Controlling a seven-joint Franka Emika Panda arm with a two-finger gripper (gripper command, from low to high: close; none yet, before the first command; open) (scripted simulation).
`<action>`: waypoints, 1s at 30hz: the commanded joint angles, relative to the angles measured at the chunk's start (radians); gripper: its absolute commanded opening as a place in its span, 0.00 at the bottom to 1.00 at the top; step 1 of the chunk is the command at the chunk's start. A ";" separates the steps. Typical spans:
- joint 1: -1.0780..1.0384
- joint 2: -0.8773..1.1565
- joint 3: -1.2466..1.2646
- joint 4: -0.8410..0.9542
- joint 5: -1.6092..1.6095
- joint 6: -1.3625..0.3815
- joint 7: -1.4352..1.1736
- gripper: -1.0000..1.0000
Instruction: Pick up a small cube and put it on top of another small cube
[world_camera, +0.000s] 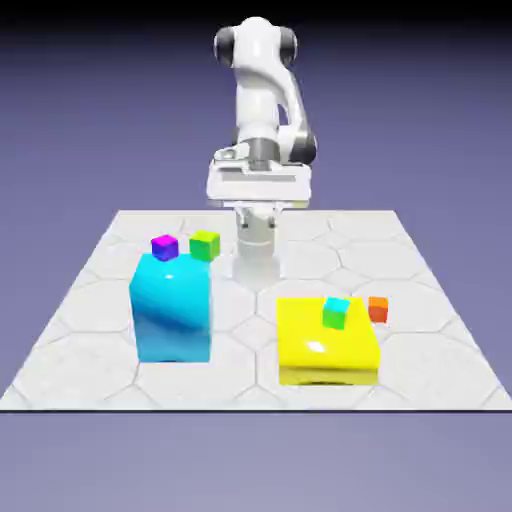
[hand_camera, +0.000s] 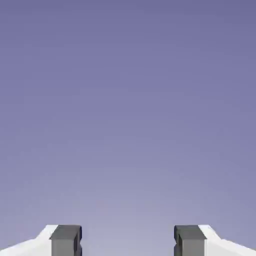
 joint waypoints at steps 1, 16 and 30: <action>0.036 0.026 0.001 0.005 0.015 -0.014 0.032 0.50; 0.580 0.414 0.010 0.077 0.247 -0.230 0.508 0.50; 0.854 0.780 0.083 0.143 0.467 -0.233 0.708 0.50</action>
